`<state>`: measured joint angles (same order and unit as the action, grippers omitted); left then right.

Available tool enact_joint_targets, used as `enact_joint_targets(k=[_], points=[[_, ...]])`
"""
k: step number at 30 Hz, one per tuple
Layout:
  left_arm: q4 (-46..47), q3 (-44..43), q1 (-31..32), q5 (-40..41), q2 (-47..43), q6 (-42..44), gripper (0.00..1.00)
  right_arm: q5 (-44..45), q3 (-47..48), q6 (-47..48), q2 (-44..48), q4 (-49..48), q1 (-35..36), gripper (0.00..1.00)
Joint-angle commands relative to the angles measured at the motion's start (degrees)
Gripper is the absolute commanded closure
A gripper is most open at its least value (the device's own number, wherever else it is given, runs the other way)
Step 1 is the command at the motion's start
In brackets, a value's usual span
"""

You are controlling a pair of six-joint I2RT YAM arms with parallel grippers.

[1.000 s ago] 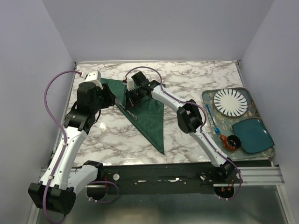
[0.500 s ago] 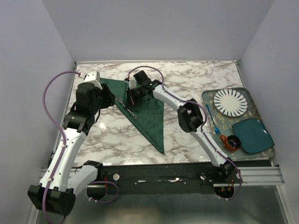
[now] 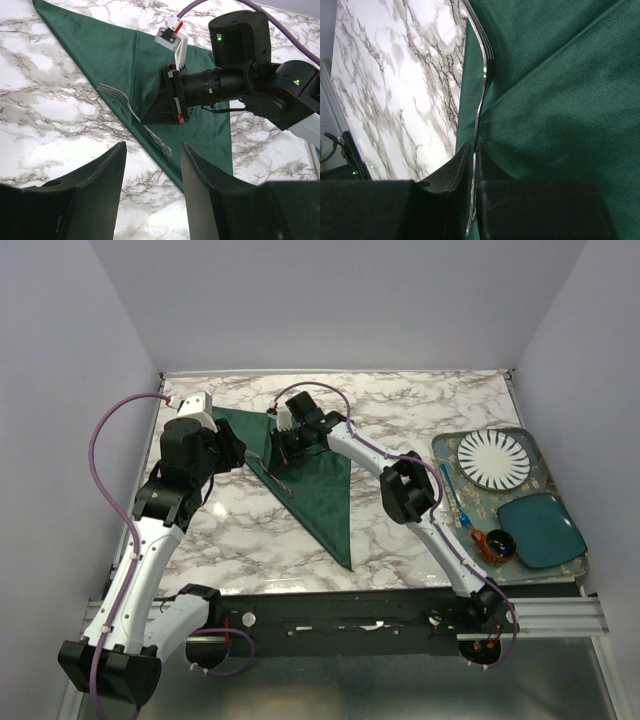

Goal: Fold the napkin, place the utensils inside, and roll it up
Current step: Place the utensil onto the napkin

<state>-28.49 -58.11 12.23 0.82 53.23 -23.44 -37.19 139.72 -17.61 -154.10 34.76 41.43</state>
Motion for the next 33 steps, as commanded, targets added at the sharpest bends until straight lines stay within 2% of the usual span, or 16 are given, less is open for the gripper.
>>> enact_joint_targets(k=[1,7,16,21,23,24,25,28,30,32,33], points=[[-0.25,-1.22,-0.19,-0.73,-1.29,-0.20,0.44,-0.25,0.29,-0.50,-1.20,0.21,-0.12,0.83],[-0.25,-1.48,-0.19,-0.82,-1.29,-0.11,0.44,1.06,0.47,-0.41,-1.03,0.66,-0.12,0.80],[-0.16,-1.57,-0.19,-2.31,-0.24,-0.73,0.43,4.49,0.20,1.52,0.64,1.97,-0.12,0.69],[0.63,-1.22,-0.27,-2.49,0.90,-1.96,0.40,4.84,0.46,2.14,1.87,2.41,-0.21,0.67],[0.80,-1.31,-0.89,-2.75,2.22,-3.44,0.31,4.93,0.90,2.49,3.28,3.46,-0.30,0.66],[1.07,-1.22,-1.33,-3.10,2.84,-4.15,0.04,5.11,1.17,2.75,3.89,3.99,-0.30,0.64],[1.85,-1.22,-2.11,-3.54,3.45,-4.68,0.01,5.81,1.34,3.10,4.94,5.21,-0.73,0.63],[5.96,-0.69,-7.12,-6.78,7.23,-9.15,0.02,10.53,-2.94,3.45,12.83,6.37,-1.35,0.55],[9.40,0.53,-10.19,-10.83,10.65,-14.32,0.05,13.45,-11.55,3.81,21.53,5.84,-1.53,0.48],[17.47,2.55,-14.23,-13.20,12.76,-17.94,0.13,16.18,-18.49,3.37,26.99,4.00,-2.23,0.44],[20.29,4.47,-15.03,-12.78,14.86,-19.78,0.16,16.62,-25.83,2.85,32.67,3.04,-2.49,0.43]])
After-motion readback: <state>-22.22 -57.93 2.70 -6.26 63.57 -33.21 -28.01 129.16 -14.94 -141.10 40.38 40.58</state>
